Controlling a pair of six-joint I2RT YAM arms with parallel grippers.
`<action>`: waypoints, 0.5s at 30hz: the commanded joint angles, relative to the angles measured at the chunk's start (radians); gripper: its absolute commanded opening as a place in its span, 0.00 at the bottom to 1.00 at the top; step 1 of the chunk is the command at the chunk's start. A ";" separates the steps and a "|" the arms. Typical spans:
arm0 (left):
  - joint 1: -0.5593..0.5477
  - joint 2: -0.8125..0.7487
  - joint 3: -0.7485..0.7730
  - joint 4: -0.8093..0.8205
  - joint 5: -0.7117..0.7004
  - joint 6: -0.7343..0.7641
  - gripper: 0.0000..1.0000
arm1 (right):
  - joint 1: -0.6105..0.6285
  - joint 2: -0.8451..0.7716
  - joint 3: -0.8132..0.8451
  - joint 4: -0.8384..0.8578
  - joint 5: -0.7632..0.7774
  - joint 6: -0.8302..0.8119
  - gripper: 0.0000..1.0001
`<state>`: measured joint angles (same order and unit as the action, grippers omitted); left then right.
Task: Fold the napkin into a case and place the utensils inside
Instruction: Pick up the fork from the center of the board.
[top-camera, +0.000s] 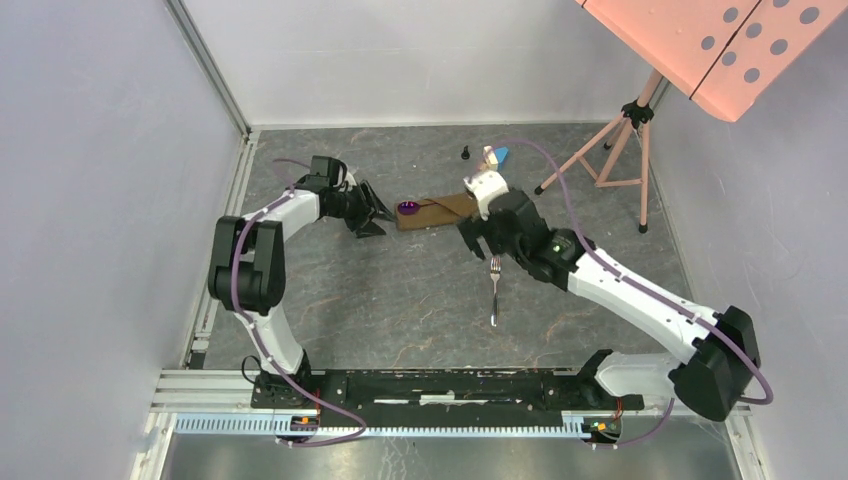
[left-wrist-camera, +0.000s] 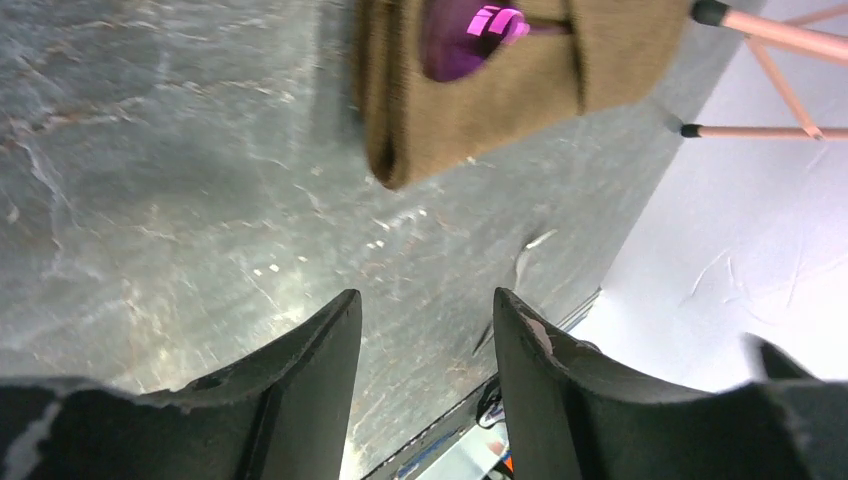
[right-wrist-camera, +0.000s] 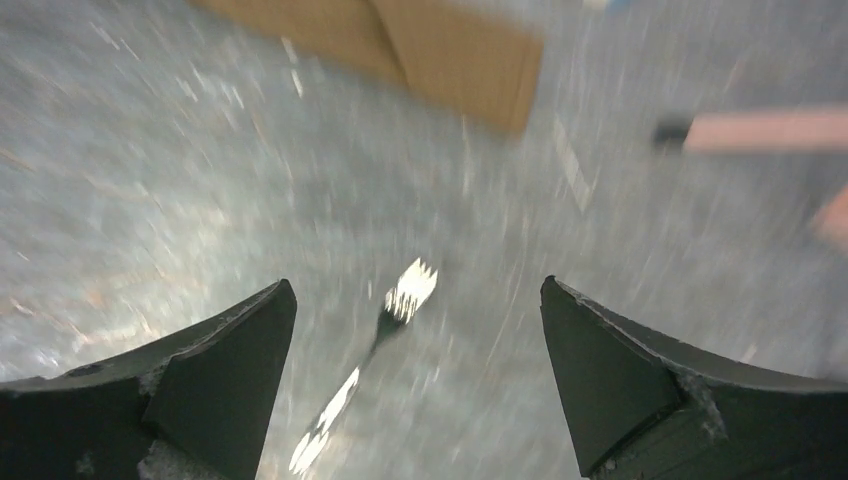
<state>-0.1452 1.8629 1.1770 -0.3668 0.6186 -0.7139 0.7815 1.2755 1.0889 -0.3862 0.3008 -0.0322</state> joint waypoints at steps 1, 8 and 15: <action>0.002 -0.131 -0.009 0.006 0.002 0.089 0.59 | -0.021 -0.085 -0.250 -0.088 0.110 0.538 0.98; 0.002 -0.142 0.000 -0.018 0.004 0.154 0.57 | -0.059 0.010 -0.244 -0.173 0.105 0.872 0.98; 0.004 -0.170 0.006 -0.034 0.017 0.183 0.57 | -0.058 0.217 -0.198 -0.155 0.013 0.831 0.68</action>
<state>-0.1452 1.7309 1.1706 -0.3832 0.6281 -0.6090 0.7200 1.4300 0.8665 -0.5453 0.3439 0.7448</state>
